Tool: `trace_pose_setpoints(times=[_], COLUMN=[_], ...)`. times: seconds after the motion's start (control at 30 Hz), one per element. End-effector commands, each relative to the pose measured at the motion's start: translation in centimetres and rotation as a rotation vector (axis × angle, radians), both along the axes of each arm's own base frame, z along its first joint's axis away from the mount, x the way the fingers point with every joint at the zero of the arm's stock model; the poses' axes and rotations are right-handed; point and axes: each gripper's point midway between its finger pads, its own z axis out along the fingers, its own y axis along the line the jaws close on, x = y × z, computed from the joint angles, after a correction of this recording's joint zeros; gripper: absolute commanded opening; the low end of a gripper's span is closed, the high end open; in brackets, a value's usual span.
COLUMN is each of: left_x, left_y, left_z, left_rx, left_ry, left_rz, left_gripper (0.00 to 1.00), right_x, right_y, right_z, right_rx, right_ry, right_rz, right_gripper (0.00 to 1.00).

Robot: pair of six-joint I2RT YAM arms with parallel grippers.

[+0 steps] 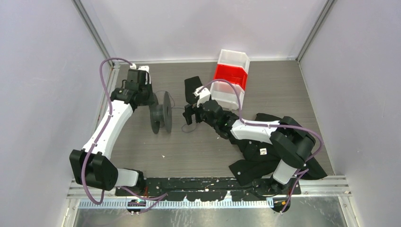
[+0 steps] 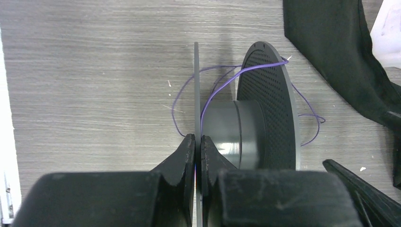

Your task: Wrap the cables

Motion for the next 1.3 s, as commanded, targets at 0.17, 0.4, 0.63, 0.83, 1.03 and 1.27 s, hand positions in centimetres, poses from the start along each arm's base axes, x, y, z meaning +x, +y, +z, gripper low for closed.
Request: trace_pose_setpoints(times=[0.17, 0.4, 0.63, 0.83, 1.03, 1.27], left_x=[0.6, -0.1, -1.3, -1.6, -1.5, -1.4], left_y=[0.6, -0.5, -0.8, -0.6, -0.3, 0.0], left_z=[12.4, 16.0, 19.5, 20.0, 20.1, 20.3], left_rx=[0.021, -0.071, -0.110, -0.117, -0.107, -0.096], left_ry=[-0.294, -0.225, -0.271, -0.286, -0.290, -0.305], left_rz=[-0.060, -0.055, -0.061, -0.048, -0.029, -0.019], left_gripper=[0.01, 0.01, 0.00, 0.00, 0.00, 0.00], right_x=[1.6, 2.9, 5.8, 7.0, 6.4, 4.5], right_y=[2.8, 6.0, 4.3, 2.8, 1.2, 0.8], right_z=[1.5, 1.1, -2.6, -5.5, -7.8, -9.9], right_rx=[0.005, 0.089, -0.074, -0.156, -0.207, -0.241], right_ry=[-0.003, -0.068, -0.045, -0.003, 0.064, 0.165], right_rz=[0.028, 0.096, 0.000, -0.022, -0.080, -0.071], right_gripper=[0.93, 0.93, 0.93, 0.92, 0.84, 0.60])
